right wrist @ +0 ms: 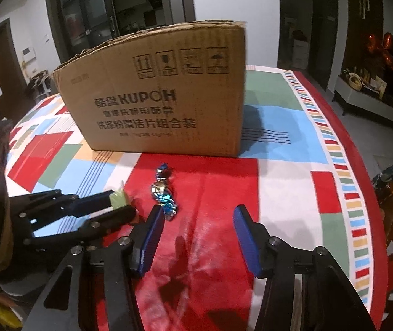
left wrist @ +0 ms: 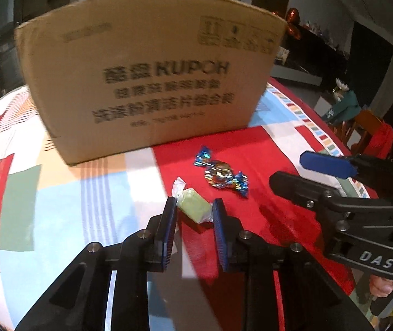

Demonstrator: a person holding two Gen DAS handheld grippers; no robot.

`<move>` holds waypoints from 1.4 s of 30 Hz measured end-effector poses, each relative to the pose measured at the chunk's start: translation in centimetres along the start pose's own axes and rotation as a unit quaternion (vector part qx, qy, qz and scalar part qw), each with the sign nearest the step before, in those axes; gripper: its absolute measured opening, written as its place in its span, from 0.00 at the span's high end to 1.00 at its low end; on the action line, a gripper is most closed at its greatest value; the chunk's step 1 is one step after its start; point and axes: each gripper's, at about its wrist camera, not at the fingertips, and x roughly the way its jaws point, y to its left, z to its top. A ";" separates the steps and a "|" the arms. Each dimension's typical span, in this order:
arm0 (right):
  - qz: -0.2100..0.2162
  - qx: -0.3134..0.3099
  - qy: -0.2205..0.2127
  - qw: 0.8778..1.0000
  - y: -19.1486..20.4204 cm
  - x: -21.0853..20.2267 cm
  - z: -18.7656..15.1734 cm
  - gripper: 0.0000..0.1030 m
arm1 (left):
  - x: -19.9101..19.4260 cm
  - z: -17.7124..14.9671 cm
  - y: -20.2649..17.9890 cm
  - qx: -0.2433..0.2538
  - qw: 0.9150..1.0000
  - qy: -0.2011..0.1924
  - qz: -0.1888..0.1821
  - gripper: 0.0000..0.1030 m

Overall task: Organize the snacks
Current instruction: 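Grasp the green candy with the left tool while the right grasps the blue foil candy, then carry the green candy and blue foil candy with both tools over the box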

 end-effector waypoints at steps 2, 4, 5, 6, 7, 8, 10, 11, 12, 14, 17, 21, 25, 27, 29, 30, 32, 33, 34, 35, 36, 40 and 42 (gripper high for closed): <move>0.003 -0.003 0.004 1.000 0.6 0.5 0.2 0.48 | -0.3 0.1 0.6 -0.003 1.000 -0.002 0.004 0.74; 0.007 -0.010 0.008 1.000 1.3 1.3 0.6 0.51 | -0.7 0.2 1.4 -0.005 1.000 -0.006 0.010 0.74; 0.008 -0.012 0.011 1.000 1.5 1.5 0.7 0.52 | -0.8 0.2 1.7 -0.006 1.000 -0.007 0.012 0.74; 0.010 -0.014 0.014 1.000 1.7 1.9 0.9 0.52 | -1.0 0.3 2.1 -0.008 1.000 -0.009 0.015 0.74; 0.010 -0.016 0.017 1.000 2.0 2.3 1.0 0.53 | -1.1 0.3 2.3 -0.009 1.000 -0.009 0.018 0.74; 0.011 -0.017 0.020 1.000 2.2 2.7 1.2 0.56 | -1.1 0.4 2.5 -0.010 1.000 -0.010 0.020 0.74; 0.012 -0.020 0.027 0.999 2.6 3.6 1.5 0.59 | -1.3 0.4 3.1 -0.015 1.000 -0.011 0.021 0.74; 0.012 -0.021 0.030 0.999 2.8 4.0 1.6 0.60 | -1.4 0.4 3.3 -0.017 1.000 -0.012 0.022 0.74; 0.010 -0.023 0.033 0.999 3.0 4.3 1.6 0.61 | -1.4 0.5 3.5 -0.018 1.000 -0.013 0.022 0.74; 0.009 -0.025 0.040 0.999 3.3 5.0 1.7 0.65 | -1.6 0.6 3.7 -0.018 0.999 -0.014 0.024 0.74; 0.009 -0.026 0.046 0.999 3.4 5.5 1.7 0.75 | -1.7 0.7 3.8 -0.017 0.999 -0.016 0.025 0.74; 0.007 -0.030 0.044 0.999 3.7 5.3 1.5 0.76 | -2.1 0.8 3.9 -0.017 0.999 -0.019 0.027 0.74; 0.010 -0.026 0.033 0.999 3.9 4.0 1.3 0.76 | -2.8 0.8 3.6 -0.017 0.999 -0.024 0.029 0.74; 0.008 -0.024 0.023 0.999 3.8 2.9 1.4 0.76 | -3.4 0.9 3.5 -0.017 0.999 -0.027 0.029 0.74; 0.007 -0.021 0.009 1.000 3.9 1.6 1.6 0.76 | -4.2 1.0 3.3 -0.018 0.999 -0.032 0.027 0.74; 0.007 -0.021 0.004 1.000 3.8 1.0 1.7 0.76 | -4.6 1.1 3.2 -0.018 0.999 -0.035 0.028 0.74; 0.010 -0.021 -0.009 1.000 4.0 -0.3 1.8 0.76 | -5.8 1.4 2.9 -0.018 0.999 -0.043 0.026 0.74; 0.011 -0.020 -0.016 1.000 3.9 -1.2 2.0 0.76 | -6.2 1.5 2.8 -0.019 0.999 -0.045 0.023 0.74; 0.012 -0.020 -0.022 0.999 3.9 -1.8 2.1 0.76 | -6.8 1.6 2.8 -0.019 0.998 -0.048 0.021 0.74; 0.013 -0.020 -0.031 0.999 4.0 -2.8 2.3 0.76 | -7.3 1.8 2.7 -0.021 0.998 -0.051 0.020 0.74; 0.013 -0.020 -0.037 0.999 4.0 -3.3 2.5 0.76 | -7.8 2.0 2.6 -0.021 0.998 -0.055 0.020 0.74; 0.011 -0.021 -0.070 0.997 4.2 -6.4 3.4 0.76 | -10.5 2.9 1.9 -0.014 0.997 -0.077 0.024 0.74; 0.013 -0.022 -0.085 0.996 4.3 -7.7 3.8 0.76 | -11.9 3.4 1.6 -0.008 0.996 -0.089 0.026 0.74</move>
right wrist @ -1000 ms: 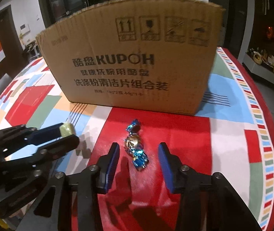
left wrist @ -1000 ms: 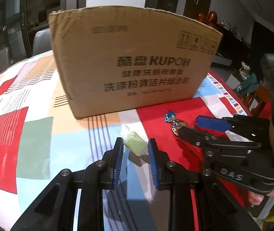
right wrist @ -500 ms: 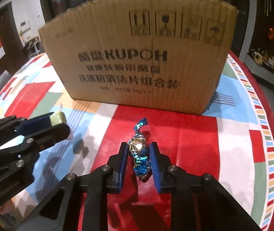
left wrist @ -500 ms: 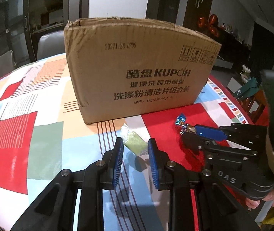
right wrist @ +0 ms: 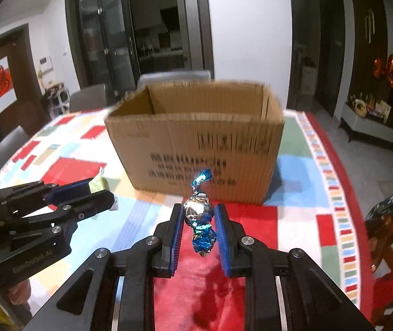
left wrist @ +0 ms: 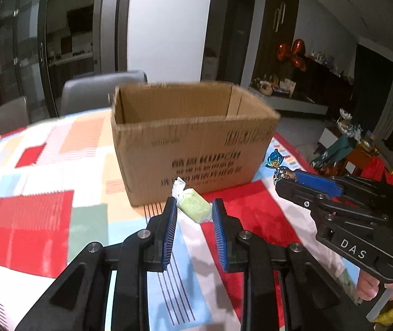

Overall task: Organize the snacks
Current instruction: 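Carry the green candy and blue foil candy with both tools over the box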

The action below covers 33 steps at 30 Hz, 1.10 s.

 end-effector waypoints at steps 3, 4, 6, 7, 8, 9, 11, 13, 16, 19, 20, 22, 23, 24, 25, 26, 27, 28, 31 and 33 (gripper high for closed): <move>-0.001 -0.001 -0.019 1.000 0.3 -1.7 1.0 0.76 | -1.7 1.0 -0.5 0.009 1.000 -0.015 0.006 0.74; -0.002 -0.001 -0.024 1.000 0.4 -2.3 1.3 0.76 | -2.1 1.3 -0.5 0.010 1.000 -0.020 0.005 0.74; -0.004 -0.003 -0.034 0.999 0.6 -2.9 1.8 0.76 | -3.0 1.8 -0.7 0.014 0.999 -0.028 0.006 0.74; -0.005 -0.003 -0.038 0.999 0.7 -3.2 2.1 0.76 | -3.3 2.1 -0.8 0.016 0.999 -0.032 0.009 0.74; -0.005 -0.003 -0.043 0.999 0.7 -3.6 2.4 0.76 | -3.6 2.4 -0.8 0.019 0.999 -0.036 0.010 0.74; -0.005 -0.003 -0.047 0.999 0.7 -3.8 2.6 0.76 | -3.9 2.8 -0.8 0.021 0.999 -0.040 0.012 0.74; -0.009 -0.001 -0.055 0.998 0.8 -4.2 3.4 0.76 | -4.2 3.4 -0.8 0.025 0.999 -0.045 0.017 0.74; -0.008 0.003 -0.060 0.998 0.6 -4.3 4.1 0.76 | -4.4 4.2 -0.7 0.030 0.998 -0.050 0.021 0.74; -0.009 0.002 -0.070 0.997 0.6 -4.6 5.3 0.76 | -4.5 5.4 -0.4 0.037 0.997 -0.055 0.027 0.74; -0.011 -0.001 -0.077 0.997 0.6 -4.5 6.5 0.76 | -4.0 6.6 -0.1 0.046 0.997 -0.058 0.033 0.74; -0.011 -0.002 -0.079 0.997 0.6 -4.4 7.0 0.76 | -3.8 7.0 0.0 0.048 0.997 -0.058 0.034 0.74; -0.012 -0.003 -0.080 0.997 0.4 -4.0 7.7 0.76 | -3.3 7.9 0.3 0.052 0.996 -0.058 0.040 0.74; -0.013 -0.005 -0.081 0.997 0.3 -3.7 8.3 0.76 | -3.2 8.1 0.3 0.054 0.996 -0.058 0.041 0.74; -0.014 -0.007 -0.081 0.997 0.3 -3.5 8.6 0.76 | -2.8 8.6 0.4 0.058 0.996 -0.058 0.044 0.74; -0.015 -0.008 -0.082 0.997 0.3 -3.3 8.9 0.76 | -2.5 9.0 0.5 0.061 0.995 -0.057 0.047 0.74; -0.015 -0.010 -0.082 0.997 0.2 -3.0 9.3 0.76 | -2.2 9.4 0.6 0.064 0.995 -0.057 0.051 0.74; -0.016 -0.011 -0.081 0.997 0.0 -2.6 9.7 0.76 | -1.9 9.9 0.6 0.066 0.995 -0.056 0.052 0.74; -0.016 -0.010 -0.079 0.997 -0.1 -2.1 10.1 0.76 | -1.6 10.2 0.7 0.066 0.995 -0.055 0.053 0.74; -0.013 -0.007 -0.075 0.997 -0.5 -1.0 10.9 0.76 | -0.6 11.0 1.0 0.065 0.995 -0.051 0.057 0.74; -0.016 -0.007 -0.072 0.997 -0.7 -0.2 11.4 0.76 | 0.4 11.7 1.2 0.067 0.995 -0.047 0.058 0.74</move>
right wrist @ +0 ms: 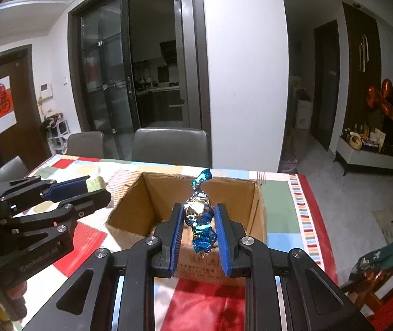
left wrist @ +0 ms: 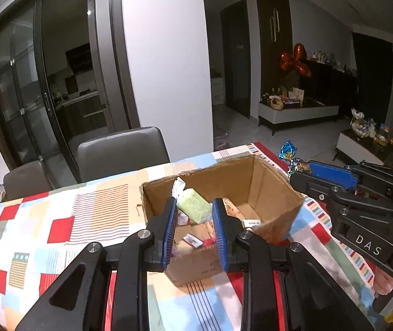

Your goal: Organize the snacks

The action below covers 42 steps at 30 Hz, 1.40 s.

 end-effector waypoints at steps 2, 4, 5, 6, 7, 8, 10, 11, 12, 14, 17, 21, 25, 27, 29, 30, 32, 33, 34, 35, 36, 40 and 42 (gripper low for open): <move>-0.005 0.000 0.006 1.000 -0.3 1.0 0.5 0.76 | 0.8 0.3 0.1 0.002 1.000 0.005 0.004 0.74; -0.009 0.002 0.010 1.000 -0.5 1.8 0.8 0.76 | 2.0 1.0 0.3 0.000 1.000 0.009 0.010 0.73; -0.011 0.005 0.013 1.000 -0.7 2.3 0.9 0.76 | 2.3 1.2 0.4 -0.001 1.000 0.010 0.012 0.72; -0.016 0.007 0.014 1.000 -0.9 2.5 0.9 0.75 | 2.7 1.4 0.5 -0.006 1.000 0.012 0.017 0.67; -0.022 0.008 0.016 1.000 -0.9 2.6 0.9 0.73 | 2.8 1.6 0.7 -0.010 1.000 0.013 0.017 0.65; -0.029 0.010 0.018 0.999 -0.9 2.8 0.9 0.63 | 2.8 1.5 0.8 -0.012 1.000 0.011 0.017 0.65; -0.033 0.014 0.017 0.999 -1.0 2.6 1.0 0.57 | 2.6 1.5 0.9 -0.013 1.000 0.009 0.027 0.60; -0.032 0.012 0.016 0.999 -1.1 2.4 0.8 0.57 | 2.5 1.4 1.0 -0.014 0.999 0.006 0.030 0.58; -0.032 0.011 0.016 0.999 -1.0 2.3 0.8 0.57 | 2.2 1.4 1.1 -0.014 0.999 0.004 0.031 0.56; -0.035 0.009 0.017 0.999 -1.0 1.7 0.5 0.57 | 1.7 1.1 1.1 -0.015 0.999 0.001 0.033 0.53; -0.038 0.011 0.017 0.999 -0.8 0.8 0.3 0.46 | 0.5 0.7 0.7 -0.018 0.999 -0.002 0.036 0.48; -0.041 0.022 0.012 0.999 -0.8 -1.6 -0.5 0.40 | -2.1 -0.2 0.2 -0.024 0.999 -0.013 0.037 0.39; -0.051 0.032 0.002 0.998 -0.8 -4.9 -1.6 0.33 | -5.1 -1.3 -0.4 -0.029 0.999 -0.024 0.038 0.29; -0.057 0.037 -0.003 0.998 -0.7 -6.3 -2.0 0.29 | -6.9 -2.0 -0.8 -0.032 0.998 -0.034 0.042 0.23; -0.067 0.042 -0.007 0.997 -0.5 -8.2 -2.7 0.26 | -8.3 -2.7 -1.2 -0.033 0.998 -0.041 0.043 0.18; -0.070 0.043 -0.008 0.997 -0.5 -8.8 -2.9 0.25 | -9.2 -3.2 -1.5 -0.035 0.997 -0.046 0.042 0.16; -0.074 0.046 -0.011 0.996 -0.2 -10.5 -3.4 0.25 | -10.7 -4.1 -2.0 -0.035 0.997 -0.050 0.045 0.12; -0.074 0.047 -0.011 0.996 -0.2 -11.0 -3.7 0.24 | -11.2 -4.3 -2.2 -0.034 0.997 -0.052 0.045 0.09; -0.075 0.051 -0.011 0.996 -0.1 -11.8 -4.0 0.24 | -12.0 -4.7 -2.5 -0.034 0.997 -0.053 0.045 0.07; -0.074 0.053 -0.010 0.996 -0.1 -12.5 -4.3 0.23 | -12.6 -5.0 -2.6 -0.033 0.997 -0.056 0.046 0.06; -0.074 0.053 -0.009 0.996 -0.1 -13.0 -4.6 0.23 | -13.6 -5.5 -3.0 -0.033 0.997 -0.061 0.046 0.04; -0.076 0.053 -0.013 0.996 0.5 -15.4 -5.8 0.19 | -16.1 -6.6 -3.8 -0.035 0.995 -0.077 0.045 0.01; -0.077 0.052 -0.016 0.996 0.8 -16.6 -6.4 0.17 | -17.4 -7.2 -4.3 -0.035 0.995 -0.084 0.047 0.00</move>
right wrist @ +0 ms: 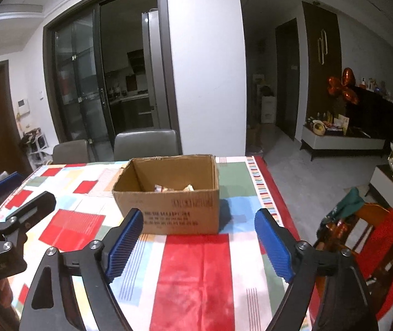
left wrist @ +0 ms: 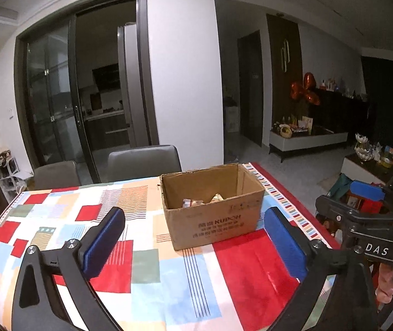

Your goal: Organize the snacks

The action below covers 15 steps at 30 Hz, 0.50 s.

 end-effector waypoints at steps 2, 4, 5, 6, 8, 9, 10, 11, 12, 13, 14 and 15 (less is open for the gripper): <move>-0.002 0.001 -0.003 1.000 -0.1 -1.0 -0.6 0.15 | -1.1 -0.5 -0.3 0.001 1.000 -0.004 0.001 0.00; -0.004 0.004 -0.003 1.000 -0.3 -2.0 -1.3 0.14 | -2.1 -1.1 -0.5 0.001 1.000 -0.007 0.001 0.00; -0.005 0.005 -0.003 1.000 -0.3 -2.6 -1.7 0.14 | -2.4 -1.3 -0.5 0.002 1.000 -0.007 0.001 0.00; -0.007 0.005 -0.003 1.000 -0.2 -2.9 -1.9 0.14 | -2.8 -1.6 -0.6 0.002 1.000 -0.007 0.000 0.00; -0.008 0.005 -0.004 1.000 0.0 -3.8 -2.7 0.14 | -3.4 -2.1 -0.7 0.000 1.000 -0.007 0.002 0.00; -0.009 0.004 -0.004 1.000 -0.1 -4.0 -3.0 0.14 | -3.7 -2.4 -0.7 -0.003 1.000 -0.004 0.003 0.00; -0.011 0.004 -0.005 1.000 0.1 -4.4 -3.3 0.14 | -4.1 -2.7 -0.7 -0.004 1.000 -0.003 0.003 0.00; -0.014 0.004 -0.006 1.000 0.3 -4.8 -3.6 0.14 | -4.4 -3.0 -0.6 -0.008 1.000 0.000 0.004 0.00; -0.014 0.002 -0.008 1.000 0.4 -5.3 -3.9 0.14 | -4.8 -3.3 -0.6 -0.011 1.000 0.001 0.004 0.00; -0.011 0.001 -0.009 1.000 0.5 -5.6 -4.2 0.14 | -5.0 -3.4 -0.6 -0.012 1.000 0.001 0.005 0.00; -0.010 -0.001 -0.010 1.000 0.6 -6.0 -4.5 0.14 | -5.3 -3.6 -0.6 -0.013 1.000 0.002 0.006 0.00; -0.011 -0.002 -0.011 1.000 0.6 -6.3 -4.6 0.14 | -5.6 -3.9 -0.6 -0.012 1.000 0.003 0.008 0.00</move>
